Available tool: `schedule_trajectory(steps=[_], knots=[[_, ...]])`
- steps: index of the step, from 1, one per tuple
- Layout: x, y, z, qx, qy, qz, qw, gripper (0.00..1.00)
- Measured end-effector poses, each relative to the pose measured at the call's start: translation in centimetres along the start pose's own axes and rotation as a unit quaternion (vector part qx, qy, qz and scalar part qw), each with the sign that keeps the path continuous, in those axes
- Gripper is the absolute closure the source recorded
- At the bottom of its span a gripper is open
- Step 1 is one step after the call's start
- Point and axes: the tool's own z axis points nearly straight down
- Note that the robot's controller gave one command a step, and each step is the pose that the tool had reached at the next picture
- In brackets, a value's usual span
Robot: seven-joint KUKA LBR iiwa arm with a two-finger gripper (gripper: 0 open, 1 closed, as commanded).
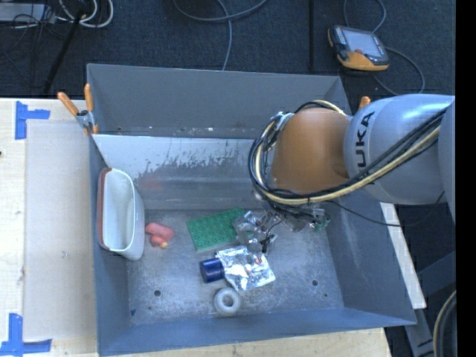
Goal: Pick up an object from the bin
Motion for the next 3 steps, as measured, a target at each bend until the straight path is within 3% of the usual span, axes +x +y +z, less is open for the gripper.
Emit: schedule_trajectory(steps=[1, 2, 3], knots=[[0.3, -0.1, -10.5, 0.002, -0.0024, 0.029, 0.9996, 1.0], [0.5, 0.0, -10.0, -0.001, 0.0005, 0.03, 0.9995, 0.0], [-1.2, -0.1, -3.9, -0.003, 0.0024, -0.002, 1.0, 0.0]])
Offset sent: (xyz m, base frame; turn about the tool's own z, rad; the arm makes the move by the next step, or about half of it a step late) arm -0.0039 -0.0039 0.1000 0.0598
